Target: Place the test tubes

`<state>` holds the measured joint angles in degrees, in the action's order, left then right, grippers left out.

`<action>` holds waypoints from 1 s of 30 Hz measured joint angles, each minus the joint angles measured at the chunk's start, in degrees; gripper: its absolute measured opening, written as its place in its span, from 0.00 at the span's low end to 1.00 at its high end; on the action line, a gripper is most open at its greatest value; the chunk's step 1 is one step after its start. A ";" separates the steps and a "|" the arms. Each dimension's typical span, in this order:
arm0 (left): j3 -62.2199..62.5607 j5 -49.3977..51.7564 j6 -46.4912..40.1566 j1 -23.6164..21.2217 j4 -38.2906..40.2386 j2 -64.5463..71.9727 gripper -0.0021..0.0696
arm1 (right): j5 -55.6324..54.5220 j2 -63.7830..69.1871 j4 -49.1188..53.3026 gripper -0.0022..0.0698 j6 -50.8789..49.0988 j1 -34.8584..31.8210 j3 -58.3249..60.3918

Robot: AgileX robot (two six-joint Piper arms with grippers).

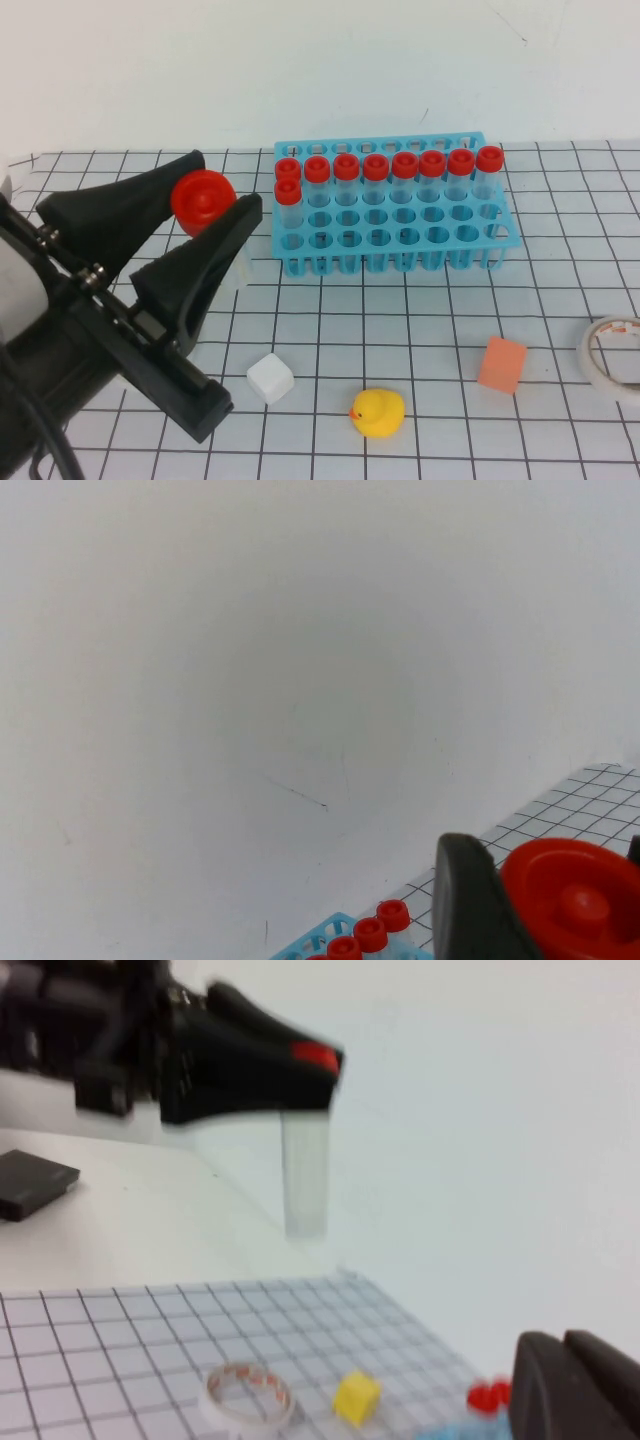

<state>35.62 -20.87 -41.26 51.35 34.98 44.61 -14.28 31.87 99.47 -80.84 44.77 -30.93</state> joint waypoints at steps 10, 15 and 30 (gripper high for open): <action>0.00 1.24 -0.61 0.00 0.00 0.00 0.39 | 7.50 -15.94 0.13 0.03 -5.64 0.00 18.58; 0.00 2.70 -0.61 0.00 0.10 0.00 0.39 | 6.03 -18.39 0.13 0.03 -11.64 0.00 21.79; 0.00 3.40 -3.94 0.00 0.10 0.00 0.39 | 7.67 -18.52 0.13 0.03 -7.46 0.00 22.11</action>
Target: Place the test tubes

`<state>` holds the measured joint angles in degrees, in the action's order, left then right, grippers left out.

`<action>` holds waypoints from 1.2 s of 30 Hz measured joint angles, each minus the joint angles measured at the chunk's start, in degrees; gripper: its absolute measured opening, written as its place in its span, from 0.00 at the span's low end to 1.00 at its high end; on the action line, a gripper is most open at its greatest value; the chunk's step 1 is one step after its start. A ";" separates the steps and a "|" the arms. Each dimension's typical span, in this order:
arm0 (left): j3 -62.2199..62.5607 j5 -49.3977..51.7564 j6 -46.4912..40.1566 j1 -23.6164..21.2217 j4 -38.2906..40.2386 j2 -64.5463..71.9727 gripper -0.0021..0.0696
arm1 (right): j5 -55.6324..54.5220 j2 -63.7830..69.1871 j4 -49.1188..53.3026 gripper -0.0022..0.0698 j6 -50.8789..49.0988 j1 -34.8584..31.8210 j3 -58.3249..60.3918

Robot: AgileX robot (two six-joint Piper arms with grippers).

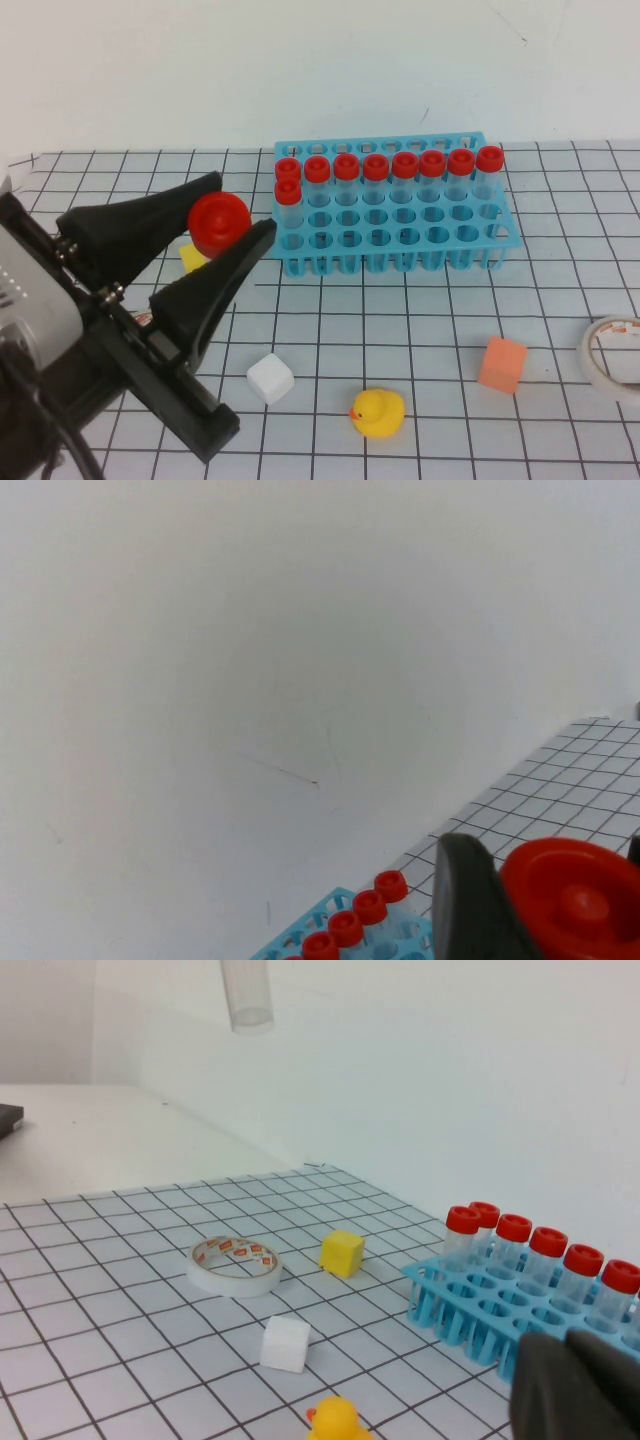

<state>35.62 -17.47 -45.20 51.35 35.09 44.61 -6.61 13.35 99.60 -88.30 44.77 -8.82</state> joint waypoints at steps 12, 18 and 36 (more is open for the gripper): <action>0.00 -6.25 -8.23 0.00 1.92 0.25 0.39 | 0.00 0.00 0.00 0.03 0.36 0.00 0.00; 0.00 -6.56 -18.76 0.00 7.82 1.73 0.39 | 0.00 0.00 0.00 0.03 0.36 0.00 0.00; 1.74 2.66 46.63 -15.02 -21.62 7.75 0.39 | 0.00 0.00 0.00 0.03 0.47 0.00 0.00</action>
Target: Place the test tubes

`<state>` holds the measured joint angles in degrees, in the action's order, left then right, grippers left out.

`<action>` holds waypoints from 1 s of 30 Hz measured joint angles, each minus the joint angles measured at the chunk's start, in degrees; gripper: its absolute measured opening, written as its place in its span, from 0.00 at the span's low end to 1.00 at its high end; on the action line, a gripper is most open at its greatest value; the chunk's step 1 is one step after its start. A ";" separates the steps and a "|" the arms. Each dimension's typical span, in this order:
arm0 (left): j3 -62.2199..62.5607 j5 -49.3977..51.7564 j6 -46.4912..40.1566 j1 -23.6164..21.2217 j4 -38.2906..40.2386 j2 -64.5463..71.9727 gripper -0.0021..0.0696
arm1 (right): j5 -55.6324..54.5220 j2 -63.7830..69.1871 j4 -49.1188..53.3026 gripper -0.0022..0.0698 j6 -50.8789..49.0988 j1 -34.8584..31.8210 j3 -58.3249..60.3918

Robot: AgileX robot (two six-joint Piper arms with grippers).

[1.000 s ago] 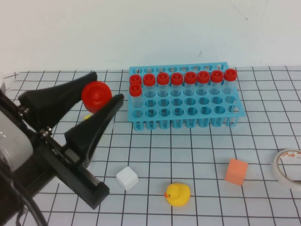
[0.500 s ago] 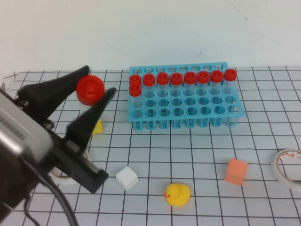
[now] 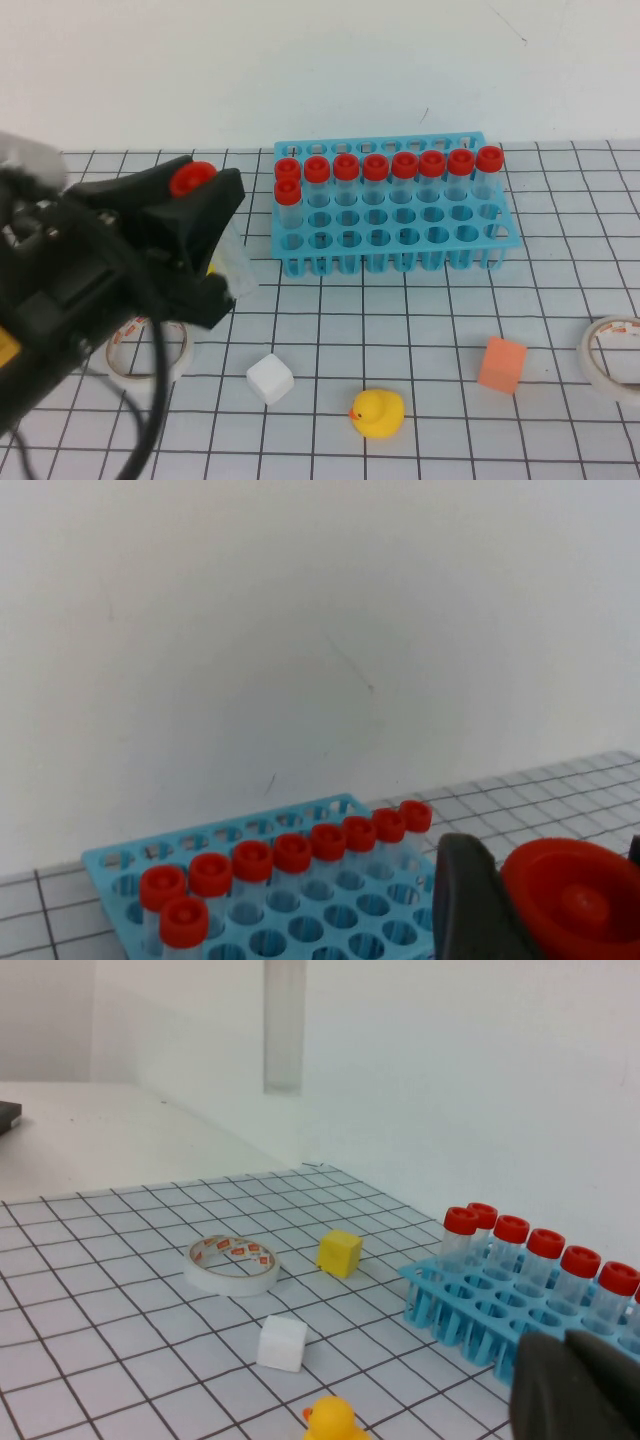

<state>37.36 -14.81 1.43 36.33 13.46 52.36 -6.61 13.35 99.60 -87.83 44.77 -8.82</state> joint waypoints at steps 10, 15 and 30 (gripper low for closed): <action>3.34 -11.38 5.21 -3.99 -7.73 12.48 0.39 | 0.00 0.00 0.00 0.03 0.10 0.00 0.00; 3.34 -24.81 1.01 -3.99 -9.00 22.04 0.39 | 0.00 0.00 0.00 0.03 0.10 0.00 0.00; 17.93 -28.46 0.37 -4.22 -9.12 44.56 0.39 | 0.00 0.00 0.00 0.03 0.10 0.00 0.00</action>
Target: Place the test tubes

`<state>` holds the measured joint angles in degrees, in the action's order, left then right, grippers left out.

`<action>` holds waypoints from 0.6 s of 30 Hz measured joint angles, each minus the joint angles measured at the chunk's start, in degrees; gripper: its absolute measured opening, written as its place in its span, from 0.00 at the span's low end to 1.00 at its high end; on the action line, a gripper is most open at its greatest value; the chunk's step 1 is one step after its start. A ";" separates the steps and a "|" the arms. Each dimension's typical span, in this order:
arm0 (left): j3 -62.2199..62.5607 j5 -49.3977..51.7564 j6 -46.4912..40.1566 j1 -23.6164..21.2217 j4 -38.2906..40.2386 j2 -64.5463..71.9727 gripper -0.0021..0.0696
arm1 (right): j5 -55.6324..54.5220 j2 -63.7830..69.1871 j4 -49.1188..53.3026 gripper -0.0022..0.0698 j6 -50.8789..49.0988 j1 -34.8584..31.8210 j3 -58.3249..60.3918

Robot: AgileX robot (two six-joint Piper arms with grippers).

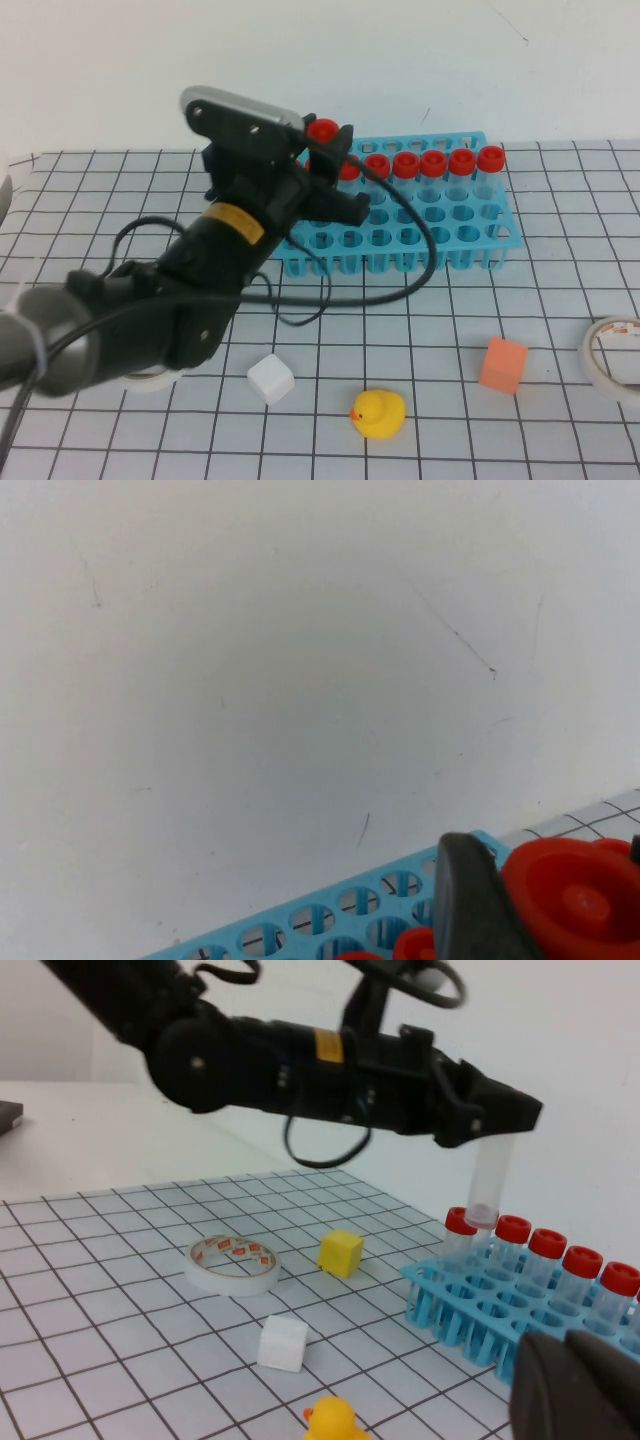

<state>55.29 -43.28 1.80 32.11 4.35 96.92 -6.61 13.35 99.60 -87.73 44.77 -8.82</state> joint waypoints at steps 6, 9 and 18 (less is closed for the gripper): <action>5.45 1.30 -1.29 0.00 0.88 6.43 0.39 | 0.00 0.00 0.00 0.03 0.00 0.00 0.00; 6.63 1.60 -1.80 0.00 1.51 9.24 0.39 | 0.00 0.00 0.00 0.03 0.00 0.00 0.00; 7.67 0.45 -6.53 -1.60 8.94 12.60 0.39 | 0.00 0.00 0.00 0.03 0.00 0.00 0.00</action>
<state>62.96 -42.83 -4.74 30.50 13.29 109.52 -6.61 13.35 99.60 -87.73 44.77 -8.82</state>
